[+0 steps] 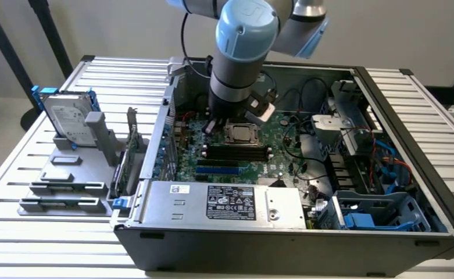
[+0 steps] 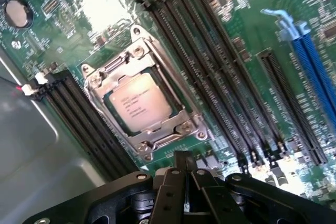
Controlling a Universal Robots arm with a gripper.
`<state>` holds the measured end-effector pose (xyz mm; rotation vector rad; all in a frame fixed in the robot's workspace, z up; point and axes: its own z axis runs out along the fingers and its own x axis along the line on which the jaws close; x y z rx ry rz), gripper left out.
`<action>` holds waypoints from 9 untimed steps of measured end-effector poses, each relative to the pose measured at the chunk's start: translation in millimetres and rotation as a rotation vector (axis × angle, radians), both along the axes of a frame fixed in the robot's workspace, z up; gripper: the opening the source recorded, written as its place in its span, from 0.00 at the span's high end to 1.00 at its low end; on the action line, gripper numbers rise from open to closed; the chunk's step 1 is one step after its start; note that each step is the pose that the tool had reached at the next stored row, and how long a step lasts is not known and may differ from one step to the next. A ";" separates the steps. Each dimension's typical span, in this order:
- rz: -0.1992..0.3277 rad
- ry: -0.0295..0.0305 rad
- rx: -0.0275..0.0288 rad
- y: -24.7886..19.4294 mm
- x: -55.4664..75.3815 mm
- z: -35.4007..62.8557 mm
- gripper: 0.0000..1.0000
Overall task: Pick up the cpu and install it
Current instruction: 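Install the first cpu locking lever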
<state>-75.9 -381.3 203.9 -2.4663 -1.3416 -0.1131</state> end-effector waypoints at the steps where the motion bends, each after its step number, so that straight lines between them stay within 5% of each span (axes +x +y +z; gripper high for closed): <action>1: 0.002 0.0016 -0.0001 1.9 0.0 0.6 0.89; 6: 0.016 0.0055 -0.0050 8.0 0.0 6.6 0.89; 9: 0.022 0.0064 -0.0184 9.6 0.0 11.1 0.89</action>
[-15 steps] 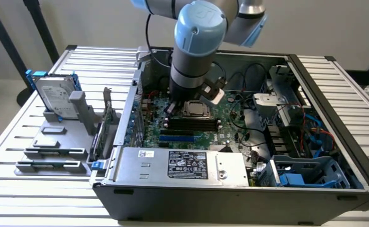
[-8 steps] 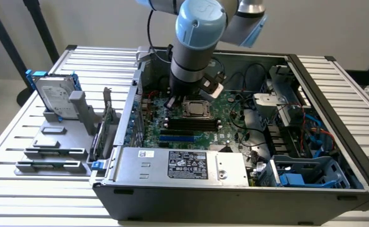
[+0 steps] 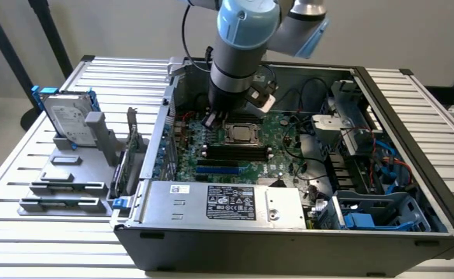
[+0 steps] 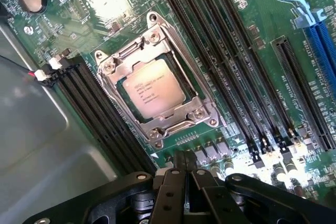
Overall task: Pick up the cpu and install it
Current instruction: 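Install the first cpu locking lever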
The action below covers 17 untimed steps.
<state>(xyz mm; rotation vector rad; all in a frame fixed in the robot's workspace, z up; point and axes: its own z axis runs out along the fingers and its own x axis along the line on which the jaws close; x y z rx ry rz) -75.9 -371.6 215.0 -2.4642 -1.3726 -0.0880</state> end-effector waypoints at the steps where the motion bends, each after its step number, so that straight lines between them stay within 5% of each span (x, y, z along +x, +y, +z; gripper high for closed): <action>1: 0.003 0.0001 -0.0069 0.4 0.0 1.1 0.89; 4: 0.013 0.0001 -0.0255 1.3 0.0 3.5 0.89; 8: 0.035 -0.0001 -0.0406 2.7 0.0 6.0 0.89; 17: 0.125 -0.0030 -0.0468 6.4 0.0 7.4 0.89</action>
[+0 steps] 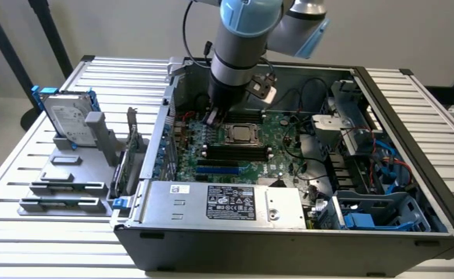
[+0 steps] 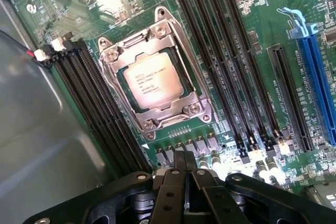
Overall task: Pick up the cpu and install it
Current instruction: 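Install the first cpu locking lever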
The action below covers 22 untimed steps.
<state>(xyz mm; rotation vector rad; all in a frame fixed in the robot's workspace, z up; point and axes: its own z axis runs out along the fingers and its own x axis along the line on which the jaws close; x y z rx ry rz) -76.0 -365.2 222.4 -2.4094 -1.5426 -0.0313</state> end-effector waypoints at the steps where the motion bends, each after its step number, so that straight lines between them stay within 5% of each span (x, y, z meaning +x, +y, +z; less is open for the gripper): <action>1: 0.010 -0.0006 -0.0006 0.7 0.0 0.0 0.89; 5: 0.043 -0.0089 -0.0043 5.1 0.0 0.0 0.89; 11: 0.081 -0.0413 -0.0126 14.6 0.1 -0.6 0.89; 17: 0.133 -0.0459 -0.0225 23.6 -0.1 -1.9 0.89; 22: 0.199 -0.0462 -0.0349 24.6 -0.1 -2.1 0.89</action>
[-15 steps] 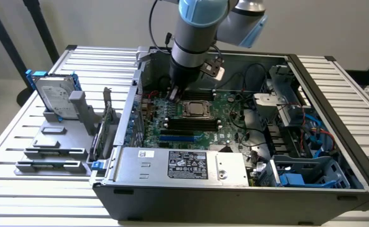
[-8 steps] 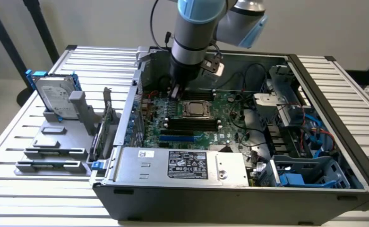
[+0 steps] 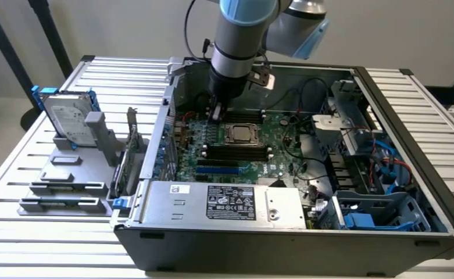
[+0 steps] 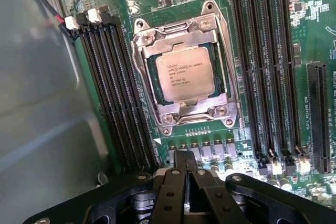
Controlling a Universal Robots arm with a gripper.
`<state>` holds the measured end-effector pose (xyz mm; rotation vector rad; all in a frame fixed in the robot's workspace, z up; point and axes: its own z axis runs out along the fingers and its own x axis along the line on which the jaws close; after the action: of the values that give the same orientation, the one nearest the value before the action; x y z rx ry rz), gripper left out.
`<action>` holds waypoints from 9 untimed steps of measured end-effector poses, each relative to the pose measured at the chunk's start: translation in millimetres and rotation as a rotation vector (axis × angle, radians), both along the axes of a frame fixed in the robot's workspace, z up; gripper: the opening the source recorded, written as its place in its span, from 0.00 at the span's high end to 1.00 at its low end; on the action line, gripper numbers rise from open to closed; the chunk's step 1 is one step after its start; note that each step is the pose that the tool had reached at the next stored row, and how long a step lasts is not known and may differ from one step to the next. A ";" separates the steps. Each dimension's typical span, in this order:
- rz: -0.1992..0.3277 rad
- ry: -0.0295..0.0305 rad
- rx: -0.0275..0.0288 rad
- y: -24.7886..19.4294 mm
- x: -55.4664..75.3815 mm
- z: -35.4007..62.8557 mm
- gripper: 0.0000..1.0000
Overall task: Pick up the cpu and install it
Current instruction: 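Install the first cpu locking lever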
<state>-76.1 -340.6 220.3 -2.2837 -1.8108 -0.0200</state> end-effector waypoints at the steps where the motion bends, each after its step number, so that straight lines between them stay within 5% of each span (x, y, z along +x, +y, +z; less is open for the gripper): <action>1: 0.014 -0.0001 -0.0065 0.0 -0.1 0.0 0.89; 4: 0.036 -0.0008 -0.0257 0.0 -1.3 0.0 0.89; 9: 0.038 -0.0009 -0.0283 0.0 -1.8 0.1 0.89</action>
<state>-77.8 -340.6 220.4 -2.2685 -1.8656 0.0109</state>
